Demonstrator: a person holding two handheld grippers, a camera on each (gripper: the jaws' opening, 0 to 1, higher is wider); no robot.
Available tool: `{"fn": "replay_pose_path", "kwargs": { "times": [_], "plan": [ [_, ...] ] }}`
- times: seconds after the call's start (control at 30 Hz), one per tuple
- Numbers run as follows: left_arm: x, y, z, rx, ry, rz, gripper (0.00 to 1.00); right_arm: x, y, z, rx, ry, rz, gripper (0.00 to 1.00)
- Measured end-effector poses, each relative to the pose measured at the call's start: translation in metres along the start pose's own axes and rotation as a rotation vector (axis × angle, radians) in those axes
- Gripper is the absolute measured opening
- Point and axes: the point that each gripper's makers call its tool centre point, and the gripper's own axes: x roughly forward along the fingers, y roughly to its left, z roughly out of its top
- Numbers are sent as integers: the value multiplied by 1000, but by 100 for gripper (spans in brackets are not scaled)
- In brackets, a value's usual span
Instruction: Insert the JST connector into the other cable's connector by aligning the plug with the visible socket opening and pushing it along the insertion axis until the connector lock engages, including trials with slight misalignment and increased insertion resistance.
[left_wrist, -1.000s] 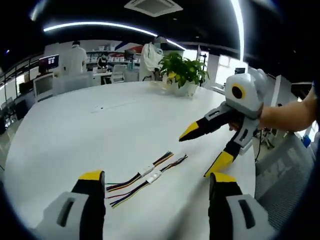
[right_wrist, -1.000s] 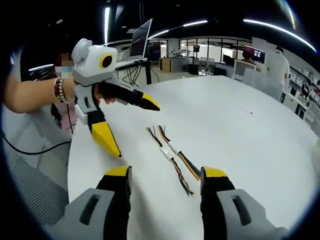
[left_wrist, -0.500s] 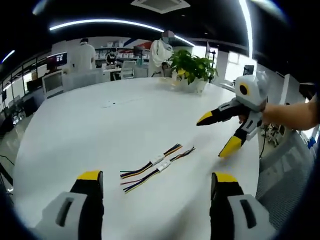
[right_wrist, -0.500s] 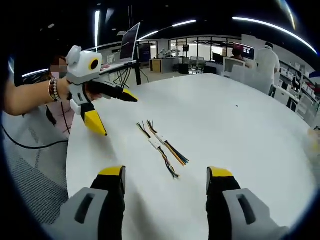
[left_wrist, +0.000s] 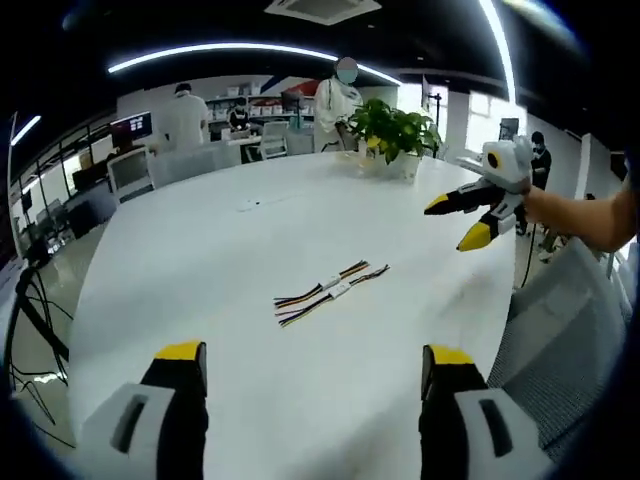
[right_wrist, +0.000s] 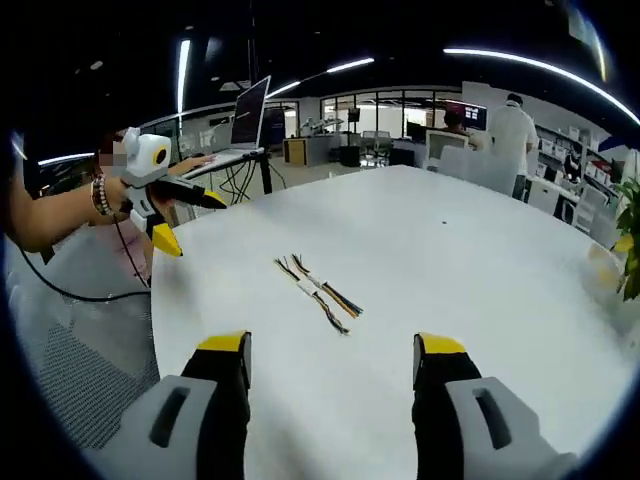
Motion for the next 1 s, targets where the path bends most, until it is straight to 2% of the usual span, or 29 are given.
{"fn": "replay_pose_path", "kwargs": {
  "times": [0.1, 0.27, 0.4, 0.53, 0.63, 0.8, 1.0],
  "plan": [
    [-16, -3, -5, 1, -4, 43, 85, -13, 9, -8, 29, -2, -2, 63],
    [-41, -7, -19, -41, 13, 104, 85, -39, 22, -23, 79, 5, -33, 63],
    [-56, -12, -25, -98, -19, 139, 84, -57, 31, -33, 91, 7, -54, 62],
    [-64, -19, -26, -100, -45, 163, 81, -71, 39, -41, 95, 32, -68, 63],
    [-68, -28, -26, -138, -62, 158, 81, -81, 47, -44, 77, 37, -75, 63],
    [-72, -41, -32, -131, -51, 157, 81, -86, 54, -47, 54, 46, -97, 63],
    [-70, -46, -47, -153, -23, 160, 81, -84, 65, -56, 53, 53, -95, 62]
  ]
}}
